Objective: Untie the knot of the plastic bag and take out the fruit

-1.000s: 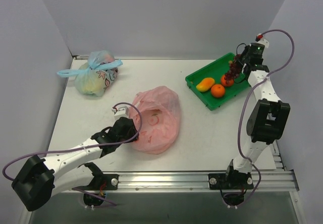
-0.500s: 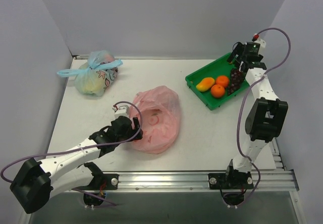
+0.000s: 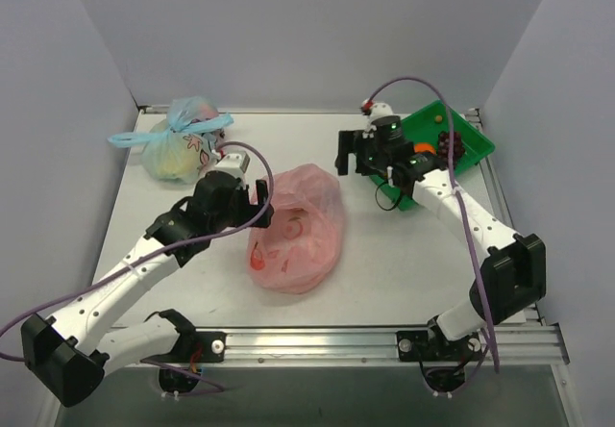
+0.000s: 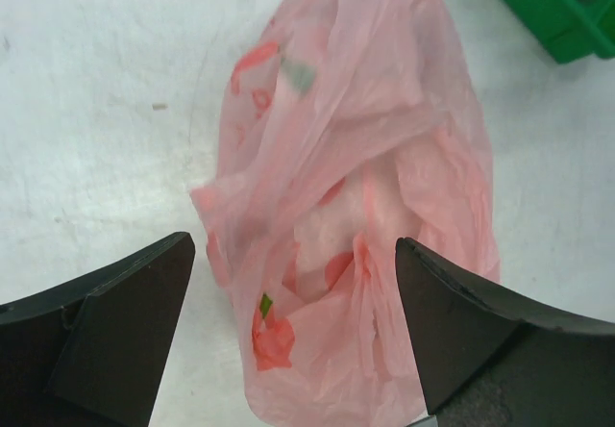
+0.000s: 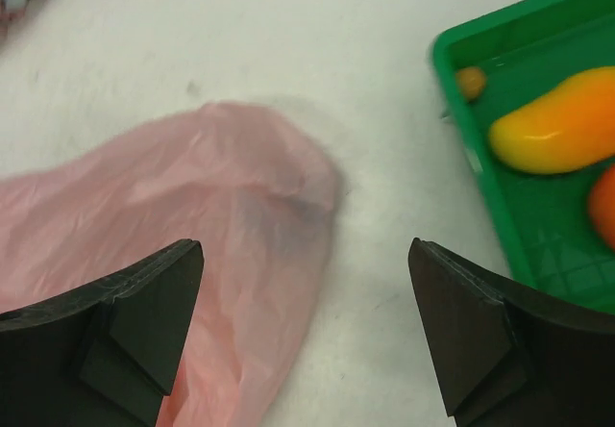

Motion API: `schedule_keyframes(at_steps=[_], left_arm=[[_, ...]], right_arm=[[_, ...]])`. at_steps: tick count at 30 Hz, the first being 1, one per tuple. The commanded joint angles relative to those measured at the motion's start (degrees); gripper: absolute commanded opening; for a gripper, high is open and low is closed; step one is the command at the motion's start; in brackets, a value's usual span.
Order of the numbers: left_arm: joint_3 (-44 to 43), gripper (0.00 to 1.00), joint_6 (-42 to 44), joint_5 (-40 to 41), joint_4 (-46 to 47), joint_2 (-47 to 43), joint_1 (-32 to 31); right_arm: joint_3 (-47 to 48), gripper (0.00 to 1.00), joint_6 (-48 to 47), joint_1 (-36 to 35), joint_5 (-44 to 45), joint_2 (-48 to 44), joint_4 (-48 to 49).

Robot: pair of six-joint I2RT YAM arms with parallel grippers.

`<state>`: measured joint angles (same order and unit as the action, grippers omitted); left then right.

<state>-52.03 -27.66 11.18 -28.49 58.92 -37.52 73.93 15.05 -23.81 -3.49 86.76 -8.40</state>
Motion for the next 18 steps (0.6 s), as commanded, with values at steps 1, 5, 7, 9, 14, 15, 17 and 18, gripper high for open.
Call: schedule_keyframes(at_steps=[1, 5, 7, 9, 14, 15, 17, 18], left_arm=[[-8.86, 0.97, 10.32, -3.36, -5.95, 3.74, 2.27], [-19.30, 0.98, 13.32, -5.64, -6.93, 10.24, 4.73], [-22.31, 0.97, 14.73, -6.52, -6.84, 15.05, 5.00], [-27.04, 0.97, 17.72, -7.74, -6.93, 20.68, 5.17], [-35.32, 0.97, 19.92, -10.47, -7.72, 30.28, 5.26], [-36.55, 0.97, 20.01, -10.56, -7.81, 31.69, 5.26], [-39.54, 0.98, 20.45, -10.39, -8.95, 35.64, 5.26], [-40.25, 0.97, 20.45, -10.39, -9.39, 37.92, 5.26]], right_arm=[[-2.90, 0.92, -8.62, -7.46, -1.88, -1.94, -3.90], [-7.73, 0.92, -10.22, -13.62, -0.73, -2.65, -2.06], [-10.02, 0.92, -8.64, -14.68, -1.35, -3.52, 0.39], [-12.84, 0.92, -7.67, -15.73, -2.14, -3.97, 1.98], [-18.02, 0.92, -4.16, -16.97, -0.48, -5.55, 4.97], [-20.21, 0.92, -3.28, -17.14, 0.05, -5.99, 5.76], [-22.68, 0.92, -1.17, -17.06, 1.02, -8.18, 7.96], [-24.95, 0.92, -0.55, -17.06, 2.16, -9.06, 10.05]])
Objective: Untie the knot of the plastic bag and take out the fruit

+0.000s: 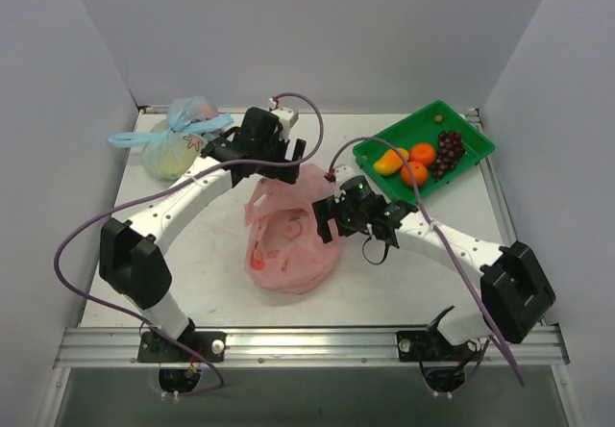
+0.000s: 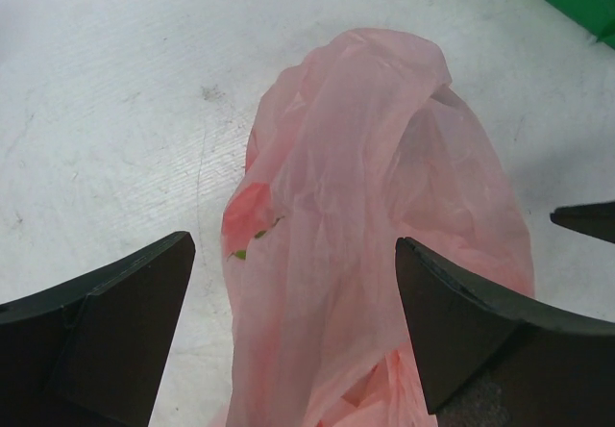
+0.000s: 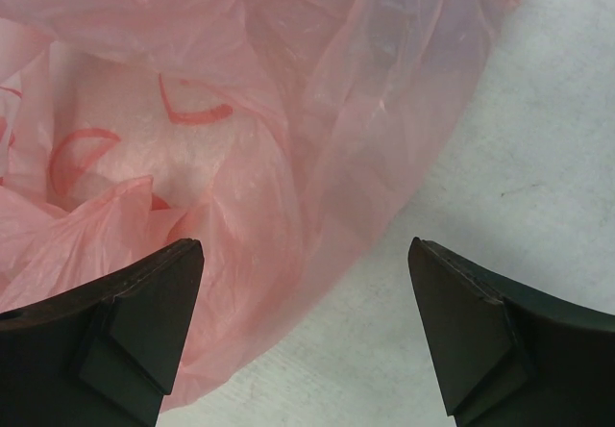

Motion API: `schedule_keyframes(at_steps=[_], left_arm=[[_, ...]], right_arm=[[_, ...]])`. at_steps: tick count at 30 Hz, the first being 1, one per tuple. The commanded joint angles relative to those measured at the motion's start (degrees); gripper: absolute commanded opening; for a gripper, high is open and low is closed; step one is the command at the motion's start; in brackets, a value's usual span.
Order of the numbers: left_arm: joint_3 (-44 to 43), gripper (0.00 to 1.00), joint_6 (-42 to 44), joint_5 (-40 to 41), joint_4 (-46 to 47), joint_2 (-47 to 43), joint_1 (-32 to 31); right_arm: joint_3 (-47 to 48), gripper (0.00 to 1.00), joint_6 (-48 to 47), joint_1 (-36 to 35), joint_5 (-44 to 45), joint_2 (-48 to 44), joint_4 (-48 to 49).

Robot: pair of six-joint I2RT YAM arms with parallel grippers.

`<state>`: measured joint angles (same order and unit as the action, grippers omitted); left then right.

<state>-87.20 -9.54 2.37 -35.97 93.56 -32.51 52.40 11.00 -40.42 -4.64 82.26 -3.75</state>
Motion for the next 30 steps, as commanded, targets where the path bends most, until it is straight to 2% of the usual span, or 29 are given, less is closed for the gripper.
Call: schedule_keyframes(at_steps=[1, 6, 8, 9, 11, 12, 13, 21, 24, 30], left_arm=[[-5.78, 0.98, 2.25, -1.67, -2.18, 4.17, 0.26], [-6.05, 0.96, 0.75, -3.59, -2.09, 8.91, 0.26], [-5.88, 0.91, -0.12, -4.04, -1.57, 9.88, 0.26], [-5.79, 0.70, -0.21, -4.65, -1.22, 10.58, 0.34], [-5.62, 0.42, -0.92, -5.36, -0.60, 10.50, 0.34], [-4.74, 0.14, -1.09, -5.62, 0.27, 9.02, 0.34], [-4.04, 0.09, -1.36, -5.19, 0.80, 7.88, 0.34], [5.27, 0.02, -5.92, 2.81, 7.57, -13.37, -1.67], [7.21, 0.02, -6.98, 5.62, 8.19, -18.04, -5.01], [12.92, 0.02, -6.46, 7.03, 8.19, -18.68, -4.40]], right_arm=[[-4.23, 0.92, 3.93, -0.44, 3.67, -6.22, 6.03], [-7.84, 0.91, 6.13, -0.36, 6.21, -9.31, 8.75], [-8.28, 0.91, 6.22, -0.36, 6.75, -8.96, 9.11], [-8.19, 0.91, 6.57, -0.36, 6.84, -8.61, 9.20], [-8.02, 0.91, 7.01, -0.44, 6.58, -7.29, 9.20], [-8.10, 0.90, 7.45, -0.44, 6.32, -6.42, 9.72], [-8.19, 0.89, 7.71, -0.36, 6.23, -6.06, 9.99], [-8.11, 0.85, 8.24, -0.44, 5.53, -5.70, 11.22], [-8.02, 0.84, 7.72, -0.44, 3.43, -6.14, 11.83], [-7.67, 0.81, 5.79, -1.85, -0.18, -6.32, 12.63]])
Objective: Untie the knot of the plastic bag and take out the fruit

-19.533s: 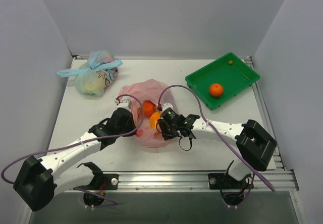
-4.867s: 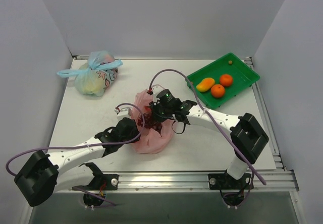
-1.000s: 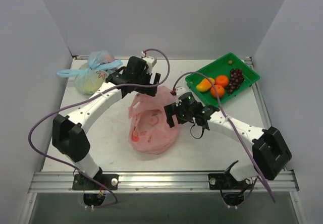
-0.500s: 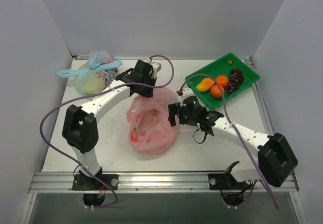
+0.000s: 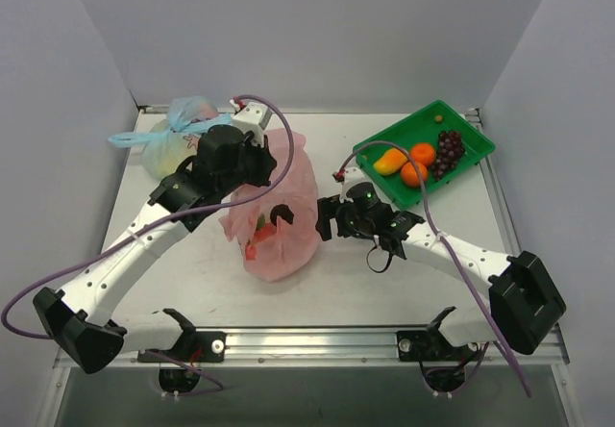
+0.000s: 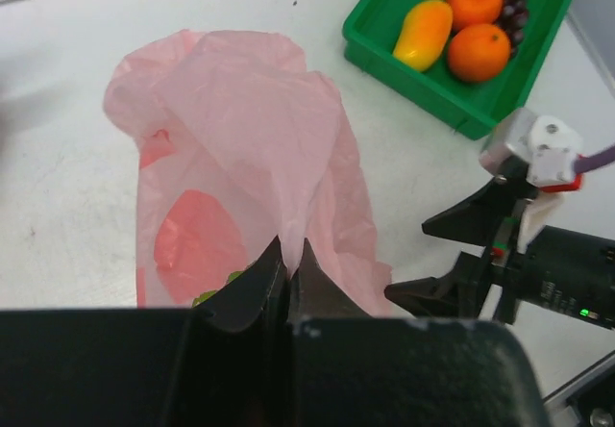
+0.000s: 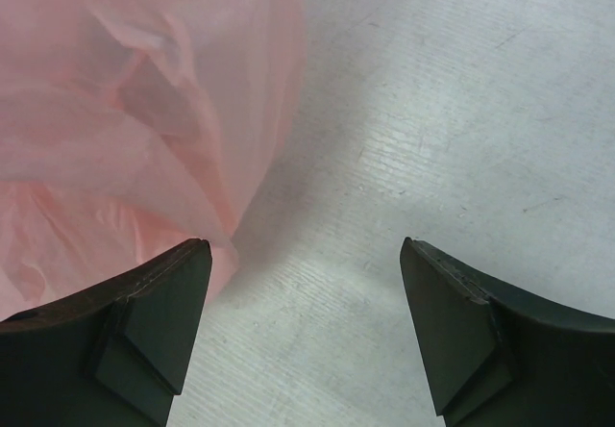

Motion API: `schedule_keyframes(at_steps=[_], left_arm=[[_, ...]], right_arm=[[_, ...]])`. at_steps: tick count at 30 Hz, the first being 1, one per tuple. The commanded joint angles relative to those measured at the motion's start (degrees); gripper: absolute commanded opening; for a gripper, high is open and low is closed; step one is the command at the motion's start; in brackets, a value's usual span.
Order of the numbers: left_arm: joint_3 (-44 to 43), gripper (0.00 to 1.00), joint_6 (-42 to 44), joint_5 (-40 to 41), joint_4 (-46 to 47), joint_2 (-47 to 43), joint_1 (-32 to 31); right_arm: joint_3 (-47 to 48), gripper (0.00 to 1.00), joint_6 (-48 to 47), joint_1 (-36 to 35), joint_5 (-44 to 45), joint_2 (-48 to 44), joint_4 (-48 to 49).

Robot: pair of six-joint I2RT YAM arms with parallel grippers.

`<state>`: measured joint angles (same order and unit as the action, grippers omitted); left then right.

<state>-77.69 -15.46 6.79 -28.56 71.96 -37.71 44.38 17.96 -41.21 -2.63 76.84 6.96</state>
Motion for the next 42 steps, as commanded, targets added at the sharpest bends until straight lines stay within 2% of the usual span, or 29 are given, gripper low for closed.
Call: schedule_keyframes(at_steps=[1, 8, 13, 17, 22, 25, 26, 29, 32, 37, 40, 42], left_arm=[[3.94, 0.02, -0.79, 2.44, 0.96, 3.01, 1.15], [7.73, 0.03, -2.64, -0.28, 3.50, 5.55, 4.66], [8.08, 0.04, -4.31, -4.83, 3.95, 8.28, 9.40], [8.78, 0.06, -6.94, -10.46, 5.44, 9.33, 13.36], [9.22, 0.08, -7.65, -11.53, 6.14, 10.04, 15.56], [9.40, 0.09, -7.92, -12.23, 6.49, 10.39, 16.62], [9.49, 0.10, -7.92, -12.15, 6.50, 10.56, 16.97], [9.49, 0.10, -7.83, -12.41, 6.58, 11.26, 17.76], [9.49, 0.11, -7.83, -12.94, 6.49, 11.62, 18.38], [9.49, 0.12, -7.83, -13.46, 6.41, 12.06, 19.61], [9.40, 0.16, -7.92, -14.43, 6.49, 12.41, 20.13], [9.31, 0.23, -8.09, -15.05, 6.41, 12.59, 20.31]], right_arm=[[0.96, 0.81, -1.52, -1.50, -2.55, -0.90, 1.83], [6.49, 0.77, -3.80, -5.36, -1.06, -0.37, -2.73], [9.49, 0.72, -3.02, -9.85, -3.69, 1.12, -1.08], [13.79, 0.72, -2.40, -12.22, -5.45, 5.77, -0.54], [19.33, 0.74, -2.49, -14.77, -7.91, 14.29, -2.12], [19.34, 0.60, -3.89, -16.53, -8.96, 17.20, -4.41], [18.99, 0.46, -5.02, -17.32, -9.23, 17.73, -5.46], [17.50, 0.25, -6.44, -18.11, -12.30, 18.34, -8.79], [16.44, 0.12, -7.76, -18.29, -15.47, 20.01, -12.83], [16.88, 0.00, -10.48, -19.52, -14.60, 23.26, -21.35], [17.32, 0.00, -10.93, -20.14, -10.39, 25.02, -24.44], [17.23, 0.00, -10.57, -20.14, -7.49, 25.29, -24.80]])
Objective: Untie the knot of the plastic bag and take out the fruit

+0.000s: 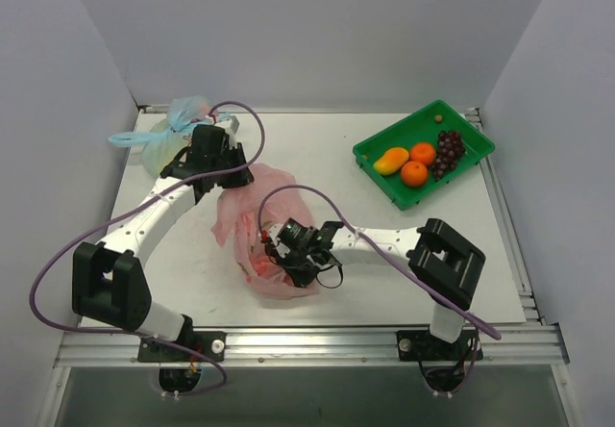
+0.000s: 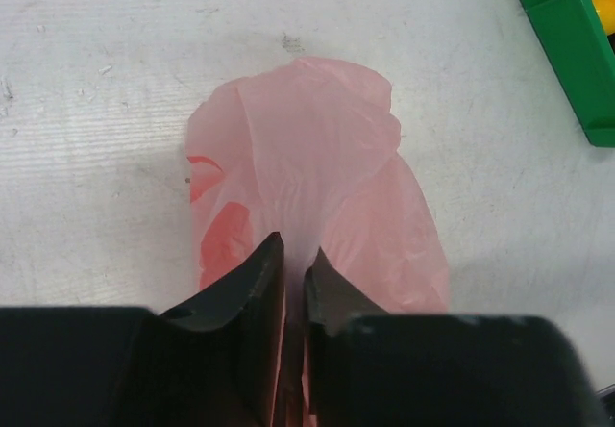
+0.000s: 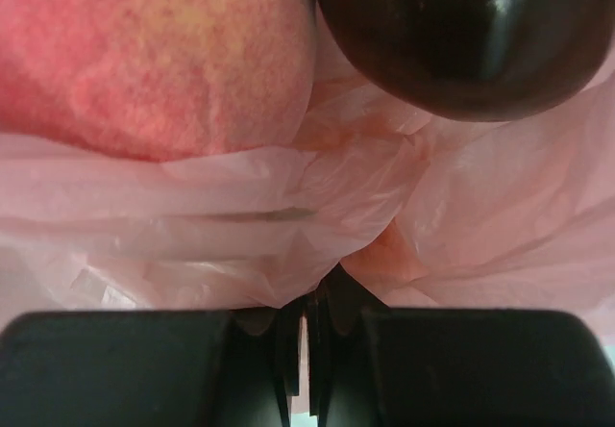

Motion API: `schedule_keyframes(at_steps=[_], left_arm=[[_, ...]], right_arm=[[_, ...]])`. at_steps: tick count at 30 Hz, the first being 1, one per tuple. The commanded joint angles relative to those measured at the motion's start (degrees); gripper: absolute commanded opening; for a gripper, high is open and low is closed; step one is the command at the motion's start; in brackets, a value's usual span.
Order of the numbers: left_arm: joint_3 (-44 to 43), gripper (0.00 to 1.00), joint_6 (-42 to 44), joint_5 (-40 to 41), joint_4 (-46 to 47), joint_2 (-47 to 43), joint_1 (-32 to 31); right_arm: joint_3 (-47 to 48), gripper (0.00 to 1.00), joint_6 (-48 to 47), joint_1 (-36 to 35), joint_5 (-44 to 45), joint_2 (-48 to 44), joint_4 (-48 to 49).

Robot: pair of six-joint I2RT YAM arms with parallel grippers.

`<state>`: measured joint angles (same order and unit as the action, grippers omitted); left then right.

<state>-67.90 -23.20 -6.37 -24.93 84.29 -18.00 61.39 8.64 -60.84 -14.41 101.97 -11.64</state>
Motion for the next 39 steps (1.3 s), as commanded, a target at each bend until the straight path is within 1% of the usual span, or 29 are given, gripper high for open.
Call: schedule_keyframes(at_steps=[1, 2, 4, 5, 6, 7, 8, 9, 10, 11, 12, 13, 14, 16, 19, 21, 25, 28, 29, 31, 32, 34, 35, 37, 38, 39], left_arm=[[-0.57, 0.29, -0.35, -2.06, 2.78, 0.17, 0.68], [-0.48, 0.36, -0.27, -1.89, 2.87, -0.18, 0.68], [-0.74, 0.41, -0.09, -1.89, 2.78, -0.79, 0.68], [-0.83, 0.53, 0.17, -1.63, 2.34, -1.93, 0.68], [-0.83, 0.57, 0.35, -0.93, 2.17, -2.72, 0.68], [-0.57, 0.66, 0.35, -0.40, 1.90, -3.77, 0.68], [0.21, 0.76, 0.18, 0.13, 1.47, -6.22, 0.68], [0.74, 0.82, 0.00, 1.18, 1.20, -7.72, 0.68], [1.36, 0.88, -0.09, 1.53, 1.11, -9.30, 0.68], [2.84, 0.89, -0.61, 1.97, 0.67, -12.71, 0.68], [3.56, 0.93, -0.97, 3.11, 0.32, -14.49, 0.60], [4.35, 0.93, -1.32, 3.55, -0.55, -16.33, 0.68], [5.05, 0.93, -2.28, 3.82, -0.91, -19.92, 0.68], [7.33, 0.97, -3.42, 4.44, -2.48, -25.11, 0.60], [9.62, 0.98, -5.27, 4.61, -5.55, -31.18, 0.51], [10.76, 0.98, -5.89, 5.22, -7.06, -34.09, 0.60], [11.47, 0.97, -6.24, 5.93, -13.20, -39.89, 0.51], [15.50, 0.97, -8.08, 2.87, -15.23, -42.19, 0.51], [17.26, 0.98, -10.00, -0.19, -15.24, -42.71, 0.51], [20.68, 0.97, -12.12, -2.23, -15.06, -44.20, 0.25], [24.53, 0.97, -14.13, -2.76, -15.15, -44.65, -0.45], [28.24, 0.98, -16.43, -2.86, -14.54, -46.49, -1.77], [31.65, 0.97, -18.87, -2.86, -14.01, -47.11, -2.56], [34.93, 0.96, -21.52, -1.98, -11.83, -48.42, -5.98], [37.64, 0.94, -24.23, -1.46, -10.94, -48.61, -7.74], [38.71, 0.93, -25.56, -0.49, -10.06, -48.61, -11.06]], right_arm=[[0.31, 0.00, -1.09, -0.51, 4.66, -0.11, -6.03], [0.58, 0.00, -0.82, -0.42, 5.09, -0.54, -5.94], [1.54, 0.00, -0.65, -0.42, 6.24, -0.98, -5.33], [1.98, 0.00, -0.47, -0.33, 6.59, -1.25, -5.24], [2.42, 0.03, -0.38, -0.25, 7.03, -1.51, -5.32], [3.12, 0.07, -0.30, -0.25, 7.99, -1.95, -5.32], [3.21, 0.17, -0.38, -0.25, 8.26, -3.26, -5.32], [3.21, 0.22, -0.38, -0.25, 8.61, -4.23, -5.32], [3.04, 0.27, -0.38, -0.25, 8.96, -5.11, -5.32], [2.86, 0.37, -0.38, -0.16, 9.14, -7.12, -5.24], [2.69, 0.42, -0.47, -0.16, 9.40, -8.18, -5.41], [2.51, 0.47, -0.47, -0.24, 9.58, -9.15, -5.50], [2.34, 0.55, -0.38, -0.25, 9.67, -10.99, -5.41], [2.07, 0.64, -0.29, -0.25, 9.76, -13.89, -5.50], [2.33, 0.68, 0.14, -0.16, 9.93, -16.88, -5.67], [2.95, 0.68, 0.41, -0.25, 9.06, -18.21, -5.50], [4.62, 0.68, 0.93, -0.33, 6.86, -19.53, -5.06], [5.15, 0.66, 1.72, -0.16, 7.91, -19.27, -3.66], [5.06, 0.66, 2.42, -0.16, 8.17, -19.18, -3.05], [4.54, 0.65, 3.39, -0.07, 9.22, -18.39, -1.38], [4.36, 0.65, 4.01, 0.02, 9.49, -18.04, -0.67], [3.31, 0.63, 5.59, 0.02, 8.71, -16.82, 1.78], [2.95, 0.62, 6.03, 0.11, 7.74, -16.37, 2.58], [1.99, 0.60, 7.17, -0.07, 4.59, -14.80, 4.60], [1.55, 0.59, 7.52, -0.16, 3.96, -14.26, 5.22], [1.28, 0.58, 7.96, -0.16, 3.17, -13.74, 5.57]])
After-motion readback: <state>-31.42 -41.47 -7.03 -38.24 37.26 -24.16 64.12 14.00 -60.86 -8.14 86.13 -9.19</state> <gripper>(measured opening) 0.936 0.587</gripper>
